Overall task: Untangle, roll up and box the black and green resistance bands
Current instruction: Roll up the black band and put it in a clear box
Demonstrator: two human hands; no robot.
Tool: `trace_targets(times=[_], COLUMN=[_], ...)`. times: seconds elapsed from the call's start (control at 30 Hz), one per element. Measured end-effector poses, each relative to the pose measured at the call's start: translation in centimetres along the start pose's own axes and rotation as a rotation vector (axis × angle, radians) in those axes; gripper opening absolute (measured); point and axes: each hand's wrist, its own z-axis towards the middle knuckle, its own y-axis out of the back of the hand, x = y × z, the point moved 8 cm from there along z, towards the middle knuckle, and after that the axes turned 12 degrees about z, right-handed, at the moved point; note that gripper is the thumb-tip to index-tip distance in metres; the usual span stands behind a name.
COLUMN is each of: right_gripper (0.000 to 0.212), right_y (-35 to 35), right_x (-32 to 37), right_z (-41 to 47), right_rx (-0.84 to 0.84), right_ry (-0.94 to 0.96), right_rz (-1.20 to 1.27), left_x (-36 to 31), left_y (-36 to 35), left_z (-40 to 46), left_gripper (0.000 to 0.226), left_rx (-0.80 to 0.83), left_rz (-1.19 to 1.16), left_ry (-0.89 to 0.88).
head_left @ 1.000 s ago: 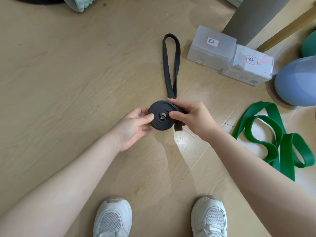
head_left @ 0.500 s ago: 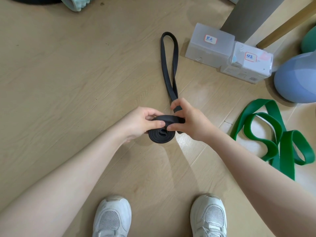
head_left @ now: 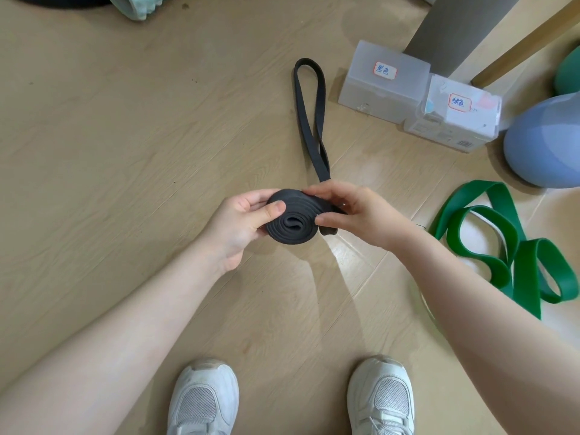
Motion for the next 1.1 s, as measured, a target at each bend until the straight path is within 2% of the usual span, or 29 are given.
trace_targets(times=[0.2,0.33,0.43,0.53,0.63,0.8,0.93,1.1], right_gripper=[0.042,0.042,0.042,0.043,0.045,0.056,0.053,0.041], right_y=[-0.7,-0.9,-1.5,-3.5,-4.2,-3.2,-3.2,-2.2], right_x=[-0.4,-0.7,-1.1,-0.5,-0.5,-1.8,-3.6,-4.9], right_z=[0.2,0.5,0.3,0.1,0.3,0.4,0.5,1.7], right_rx=[-0.141,-0.141,-0.037,0.084,0.105,0.006,0.108,0.123], right_ry=[0.038,0.027,-0.029,0.017,0.002,-0.047,-0.082,-0.082], right_rz=[0.085,-0.006,-0.145,-0.306,-0.39,-0.29,-0.48,-0.632], left_x=[0.3,1.8,1.9,0.9,0.2,0.5,-0.3,-0.8], left_y=[0.3,0.2,0.3,-0.1,-0.7,-0.7,0.6,2.5], left_z=[0.2,0.2,0.0,-0.1,0.0,-0.2,-0.2,-0.4], left_gripper=[0.018,0.016,0.013,0.016,0.019,0.023,0.024,0.03], left_rx=[-0.056,0.058,0.172,0.253,0.275,0.204,0.107,-0.021], left_rz=[-0.116,-0.101,0.176,0.535,0.722,0.697,0.666,0.511], left_ry=[0.013,0.11,0.142,0.116,0.069,-0.005,-0.072,-0.129])
